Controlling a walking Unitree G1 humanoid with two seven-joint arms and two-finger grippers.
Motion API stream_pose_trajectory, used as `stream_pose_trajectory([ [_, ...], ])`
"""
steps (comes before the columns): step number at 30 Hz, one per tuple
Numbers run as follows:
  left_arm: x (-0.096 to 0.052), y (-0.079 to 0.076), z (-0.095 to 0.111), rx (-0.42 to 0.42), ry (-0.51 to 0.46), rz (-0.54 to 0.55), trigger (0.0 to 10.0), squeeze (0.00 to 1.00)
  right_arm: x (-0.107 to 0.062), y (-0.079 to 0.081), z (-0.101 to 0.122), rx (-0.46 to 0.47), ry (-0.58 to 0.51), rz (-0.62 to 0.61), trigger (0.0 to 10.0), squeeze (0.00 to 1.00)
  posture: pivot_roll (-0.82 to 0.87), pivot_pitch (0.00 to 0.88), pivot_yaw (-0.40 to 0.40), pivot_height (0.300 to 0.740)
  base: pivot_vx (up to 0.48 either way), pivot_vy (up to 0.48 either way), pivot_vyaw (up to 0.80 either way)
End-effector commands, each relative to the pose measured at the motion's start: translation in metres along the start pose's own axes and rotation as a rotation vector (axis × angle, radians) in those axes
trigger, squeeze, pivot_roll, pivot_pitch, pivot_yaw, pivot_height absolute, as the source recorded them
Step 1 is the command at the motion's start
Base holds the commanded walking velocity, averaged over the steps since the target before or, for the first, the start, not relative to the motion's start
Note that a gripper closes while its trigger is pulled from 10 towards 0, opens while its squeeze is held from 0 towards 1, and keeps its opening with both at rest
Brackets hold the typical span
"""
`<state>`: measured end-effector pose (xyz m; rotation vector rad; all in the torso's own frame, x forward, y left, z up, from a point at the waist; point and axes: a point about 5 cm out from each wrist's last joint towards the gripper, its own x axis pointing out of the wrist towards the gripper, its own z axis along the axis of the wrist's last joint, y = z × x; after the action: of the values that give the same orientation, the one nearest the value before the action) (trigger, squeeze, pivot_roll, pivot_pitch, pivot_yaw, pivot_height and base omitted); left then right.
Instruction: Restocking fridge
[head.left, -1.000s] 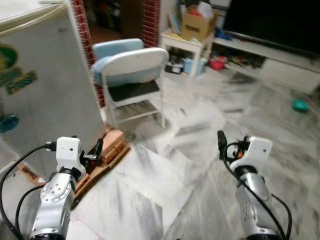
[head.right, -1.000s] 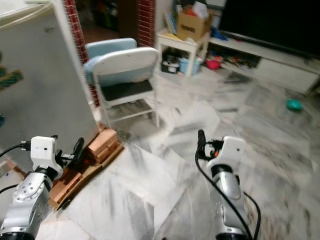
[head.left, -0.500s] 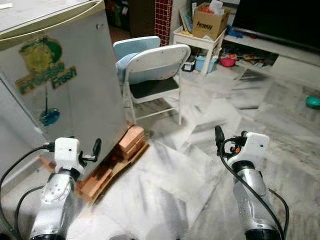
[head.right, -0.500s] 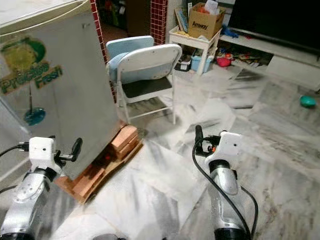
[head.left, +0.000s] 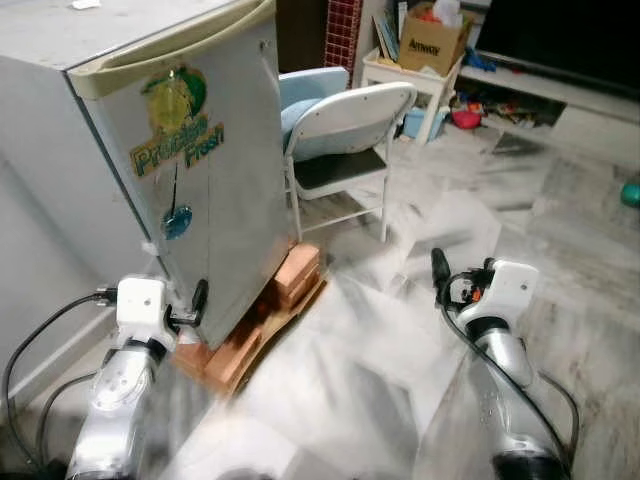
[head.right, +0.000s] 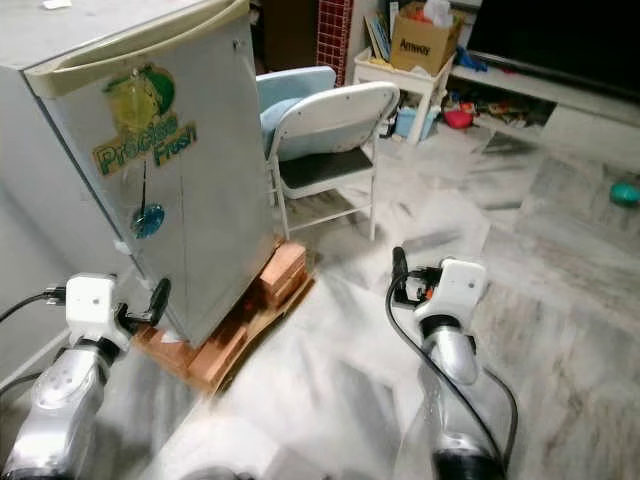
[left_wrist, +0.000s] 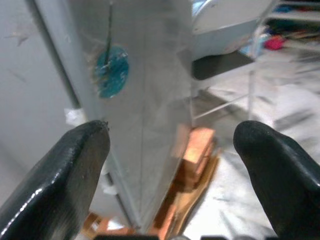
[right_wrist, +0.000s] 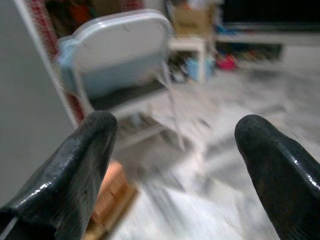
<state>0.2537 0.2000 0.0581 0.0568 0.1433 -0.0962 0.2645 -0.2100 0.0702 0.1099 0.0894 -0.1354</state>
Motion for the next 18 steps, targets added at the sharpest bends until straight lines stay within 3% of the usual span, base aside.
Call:
stream_pose_trajectory([
  [1,-0.0008,0.0077,0.0041,0.026,-0.013,0.012,10.0,0.00,0.0021,0.0060,0.0044,0.003,-0.021,0.015,10.0,0.00,0.00,0.000,-0.028,0.740,0.000,0.480,0.00],
  [16,0.0002,0.0057,0.0047,0.038,-0.022,-0.001,10.0,0.00,0.0049,0.0107,0.0049,0.012,-0.021,0.043,10.0,0.00,0.00,0.000,-0.031,0.740,0.000,0.480,0.00],
  [18,0.0008,0.0050,0.0048,0.044,-0.027,-0.001,10.0,0.00,0.0051,0.0109,0.0039,0.015,-0.010,0.044,10.0,0.00,0.00,0.000,-0.032,0.740,0.000,0.000,-0.70],
])
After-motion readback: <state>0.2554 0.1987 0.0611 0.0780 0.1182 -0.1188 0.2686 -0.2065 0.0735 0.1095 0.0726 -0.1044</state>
